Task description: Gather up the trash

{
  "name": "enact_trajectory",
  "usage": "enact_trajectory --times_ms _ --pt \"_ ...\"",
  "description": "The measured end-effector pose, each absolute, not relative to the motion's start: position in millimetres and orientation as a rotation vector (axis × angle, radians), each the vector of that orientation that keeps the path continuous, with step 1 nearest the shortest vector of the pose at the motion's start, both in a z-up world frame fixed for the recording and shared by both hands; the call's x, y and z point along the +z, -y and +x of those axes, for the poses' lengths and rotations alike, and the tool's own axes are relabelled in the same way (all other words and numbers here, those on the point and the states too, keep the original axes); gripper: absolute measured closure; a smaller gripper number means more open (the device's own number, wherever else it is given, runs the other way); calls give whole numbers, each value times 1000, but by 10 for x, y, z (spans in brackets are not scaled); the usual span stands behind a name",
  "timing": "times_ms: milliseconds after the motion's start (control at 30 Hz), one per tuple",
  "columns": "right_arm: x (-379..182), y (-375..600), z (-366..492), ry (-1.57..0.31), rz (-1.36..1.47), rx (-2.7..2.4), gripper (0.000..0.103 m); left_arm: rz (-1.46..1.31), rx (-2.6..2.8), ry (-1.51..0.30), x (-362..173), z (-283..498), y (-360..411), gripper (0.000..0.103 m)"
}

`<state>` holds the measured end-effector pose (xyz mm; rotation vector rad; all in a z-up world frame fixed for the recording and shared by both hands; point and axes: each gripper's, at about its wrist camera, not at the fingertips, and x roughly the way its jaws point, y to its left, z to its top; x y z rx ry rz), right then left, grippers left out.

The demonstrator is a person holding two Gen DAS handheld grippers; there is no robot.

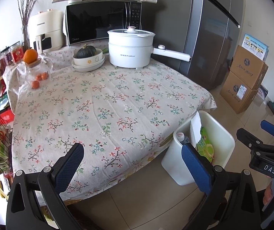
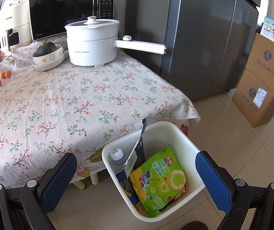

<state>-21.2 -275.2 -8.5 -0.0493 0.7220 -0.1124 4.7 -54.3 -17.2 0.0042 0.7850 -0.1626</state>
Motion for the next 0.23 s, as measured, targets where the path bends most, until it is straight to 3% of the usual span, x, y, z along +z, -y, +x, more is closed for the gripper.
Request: enact_trajectory --times_ms 233 --pt "-107 2757 -216 -724 -51 -114 1 -4 -163 -771 -135 43 522 0"
